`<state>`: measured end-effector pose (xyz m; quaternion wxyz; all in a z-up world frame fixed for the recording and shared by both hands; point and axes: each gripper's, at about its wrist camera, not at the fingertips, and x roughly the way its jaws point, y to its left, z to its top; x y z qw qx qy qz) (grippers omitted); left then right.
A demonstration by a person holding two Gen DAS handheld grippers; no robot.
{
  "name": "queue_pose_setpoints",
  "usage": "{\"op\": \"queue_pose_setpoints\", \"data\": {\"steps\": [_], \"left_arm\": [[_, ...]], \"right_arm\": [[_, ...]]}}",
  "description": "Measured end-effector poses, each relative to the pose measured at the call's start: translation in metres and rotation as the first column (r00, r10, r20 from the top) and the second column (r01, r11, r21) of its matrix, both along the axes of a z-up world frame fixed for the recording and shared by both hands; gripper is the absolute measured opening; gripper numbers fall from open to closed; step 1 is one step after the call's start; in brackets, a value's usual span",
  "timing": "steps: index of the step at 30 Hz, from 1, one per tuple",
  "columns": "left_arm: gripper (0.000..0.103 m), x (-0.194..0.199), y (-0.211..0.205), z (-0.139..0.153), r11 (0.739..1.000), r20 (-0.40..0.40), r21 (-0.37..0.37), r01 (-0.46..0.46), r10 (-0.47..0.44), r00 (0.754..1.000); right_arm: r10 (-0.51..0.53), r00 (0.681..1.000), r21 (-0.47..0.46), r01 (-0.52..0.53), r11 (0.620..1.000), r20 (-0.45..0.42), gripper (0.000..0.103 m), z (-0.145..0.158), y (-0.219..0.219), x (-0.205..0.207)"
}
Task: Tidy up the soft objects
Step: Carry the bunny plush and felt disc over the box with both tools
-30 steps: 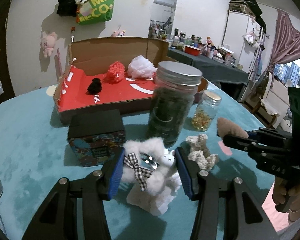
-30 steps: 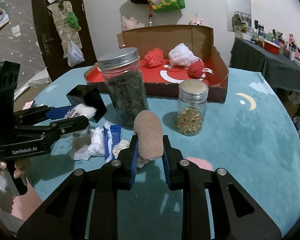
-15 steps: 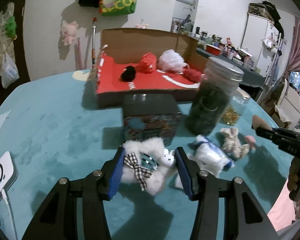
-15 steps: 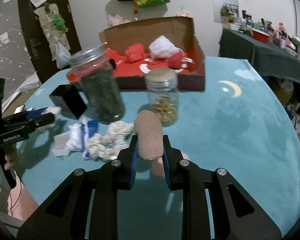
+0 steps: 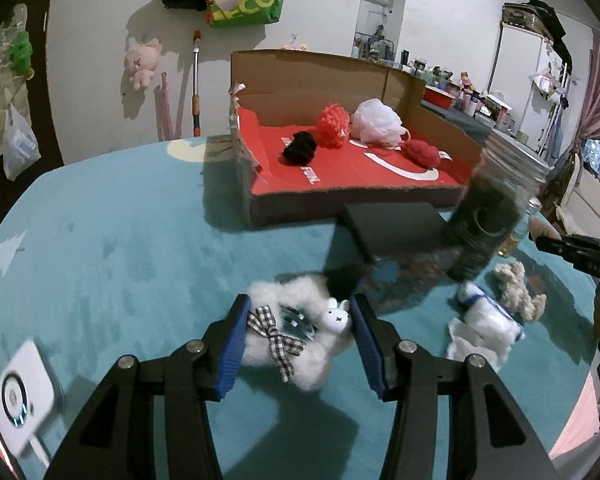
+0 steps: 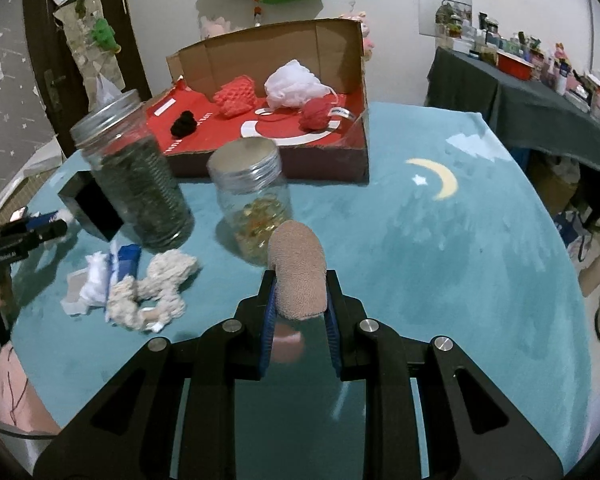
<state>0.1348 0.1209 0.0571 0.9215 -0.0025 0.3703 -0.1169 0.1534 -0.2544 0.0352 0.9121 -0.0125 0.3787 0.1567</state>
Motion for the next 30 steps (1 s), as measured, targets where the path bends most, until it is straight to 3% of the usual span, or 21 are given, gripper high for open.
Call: {"op": "queue_pose_setpoints", "data": {"steps": [11,30], "left_arm": [[0.053,0.023,0.009,0.011,0.998,0.007,0.038,0.056,-0.056,0.998],[0.053,0.025,0.013,0.011,0.991,0.005,0.096,0.092,-0.092,0.996]], "right_arm": [[0.053,0.998,-0.103,-0.05,0.993,0.027,0.021,0.015,0.0,0.04],[0.09,0.996,-0.113,-0.088,0.99,0.013,0.021,0.015,0.005,0.044]]}}
